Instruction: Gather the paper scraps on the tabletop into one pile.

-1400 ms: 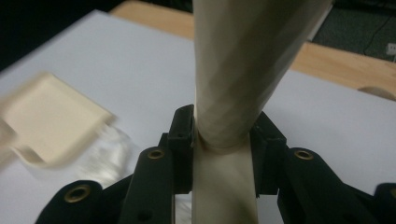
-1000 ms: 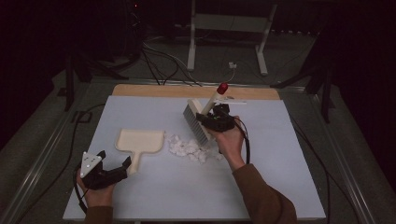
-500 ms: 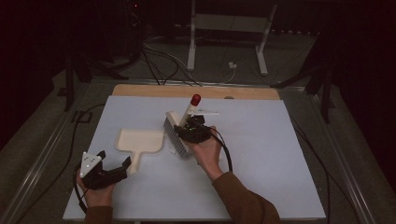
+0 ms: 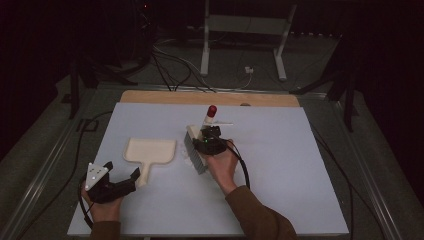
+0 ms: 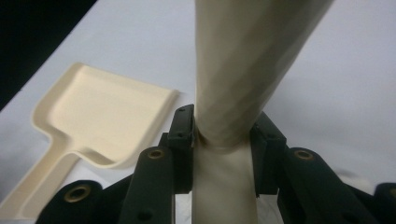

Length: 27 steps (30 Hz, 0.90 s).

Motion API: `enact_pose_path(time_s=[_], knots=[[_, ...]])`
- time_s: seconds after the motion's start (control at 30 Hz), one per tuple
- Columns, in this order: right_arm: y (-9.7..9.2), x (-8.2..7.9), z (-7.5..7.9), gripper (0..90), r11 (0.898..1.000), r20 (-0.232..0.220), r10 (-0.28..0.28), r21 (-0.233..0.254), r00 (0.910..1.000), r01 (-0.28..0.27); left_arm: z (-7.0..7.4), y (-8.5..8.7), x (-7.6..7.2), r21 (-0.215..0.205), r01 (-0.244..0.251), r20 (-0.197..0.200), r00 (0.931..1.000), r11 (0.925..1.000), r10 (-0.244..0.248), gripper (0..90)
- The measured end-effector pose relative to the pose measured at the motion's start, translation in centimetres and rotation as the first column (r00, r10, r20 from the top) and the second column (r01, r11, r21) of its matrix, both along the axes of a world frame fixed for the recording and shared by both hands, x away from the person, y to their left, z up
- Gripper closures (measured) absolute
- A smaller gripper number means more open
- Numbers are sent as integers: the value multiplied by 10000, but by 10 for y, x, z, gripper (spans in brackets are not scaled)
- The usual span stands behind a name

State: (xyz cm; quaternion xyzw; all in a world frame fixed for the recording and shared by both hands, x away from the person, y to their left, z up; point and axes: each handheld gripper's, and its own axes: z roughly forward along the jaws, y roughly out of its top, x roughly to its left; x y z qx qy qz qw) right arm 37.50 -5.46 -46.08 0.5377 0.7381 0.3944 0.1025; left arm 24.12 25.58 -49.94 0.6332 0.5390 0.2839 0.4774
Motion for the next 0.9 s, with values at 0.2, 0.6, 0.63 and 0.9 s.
enact_pose_path(time_s=[0.2,0.6,0.63,0.9], knots=[[-20,-1,4,674,9988,113,-404,-271,9991,407,0,-2,0,30,30,-28,10000,10000,-30,5],[-35,-7,23,673,9981,536,-587,238,9968,575,-1,-2,1,61,51,-55,10000,10000,-51,5],[-34,-7,24,673,9979,561,-601,270,9966,587,-1,-2,1,53,46,-56,10000,10000,-46,5],[-19,-11,29,673,9965,776,-442,738,9960,385,-1,-3,1,104,92,-97,9999,9999,-91,5]])
